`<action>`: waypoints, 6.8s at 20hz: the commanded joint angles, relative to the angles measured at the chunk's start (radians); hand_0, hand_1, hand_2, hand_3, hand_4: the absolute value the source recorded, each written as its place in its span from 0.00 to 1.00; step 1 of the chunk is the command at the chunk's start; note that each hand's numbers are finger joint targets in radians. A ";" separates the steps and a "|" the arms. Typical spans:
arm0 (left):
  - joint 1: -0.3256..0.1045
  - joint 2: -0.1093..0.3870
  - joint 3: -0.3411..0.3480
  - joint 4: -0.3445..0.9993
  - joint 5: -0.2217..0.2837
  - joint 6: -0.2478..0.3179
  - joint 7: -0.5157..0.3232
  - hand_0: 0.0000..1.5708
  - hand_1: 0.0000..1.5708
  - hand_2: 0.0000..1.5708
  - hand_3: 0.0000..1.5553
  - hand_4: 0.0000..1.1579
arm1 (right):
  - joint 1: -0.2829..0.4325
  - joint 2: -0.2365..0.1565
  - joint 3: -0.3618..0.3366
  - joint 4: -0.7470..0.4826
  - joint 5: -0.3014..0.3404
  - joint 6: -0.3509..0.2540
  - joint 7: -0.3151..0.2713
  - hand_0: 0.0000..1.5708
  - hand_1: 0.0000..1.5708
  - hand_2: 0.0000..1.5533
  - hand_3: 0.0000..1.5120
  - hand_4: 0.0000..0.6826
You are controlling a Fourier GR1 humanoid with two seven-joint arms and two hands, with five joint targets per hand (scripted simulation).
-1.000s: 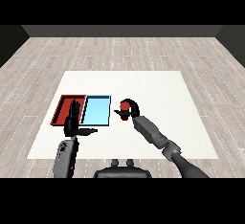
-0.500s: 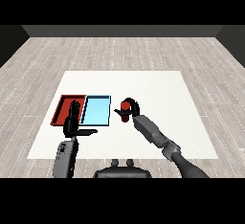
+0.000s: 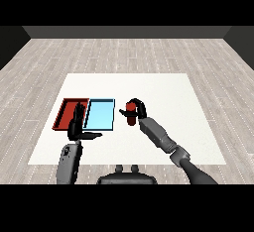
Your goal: Pick the red can and put it in the red box
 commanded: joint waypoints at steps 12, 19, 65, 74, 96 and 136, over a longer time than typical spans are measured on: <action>-0.005 -0.043 -0.111 -0.062 -0.008 -0.027 0.081 0.00 0.00 0.00 0.00 0.00 | 0.196 -0.177 -0.004 -0.651 0.189 -0.216 0.149 0.99 0.99 0.94 0.93 0.89; -0.046 -0.051 -0.199 -0.124 -0.017 -0.029 0.220 0.00 0.00 0.00 0.00 0.00 | 0.270 -0.194 0.008 -0.818 0.305 -0.268 0.238 0.99 0.99 0.94 0.93 0.88; -0.341 -0.051 -0.542 0.302 0.268 0.169 0.165 0.00 0.00 0.00 0.00 0.00 | 0.402 0.033 -0.023 -1.094 0.720 -0.136 0.403 1.00 1.00 0.96 0.93 0.96; -0.400 -0.051 -0.612 0.289 0.361 0.467 0.108 0.00 0.00 0.00 0.00 0.46 | 0.339 0.033 -0.066 -1.044 0.664 -0.108 0.400 1.00 1.00 0.95 0.93 0.94; -0.362 -0.051 -0.595 0.257 0.296 0.573 0.186 1.00 1.00 1.00 0.96 0.97 | 0.372 0.009 -0.008 -1.038 0.738 -0.109 0.459 0.00 0.00 0.00 0.00 0.00; -0.378 0.182 -0.284 0.227 0.174 0.473 0.297 1.00 1.00 1.00 0.94 0.97 | 0.865 -0.182 -0.462 -1.419 0.592 0.164 0.361 0.00 0.00 0.00 0.00 0.00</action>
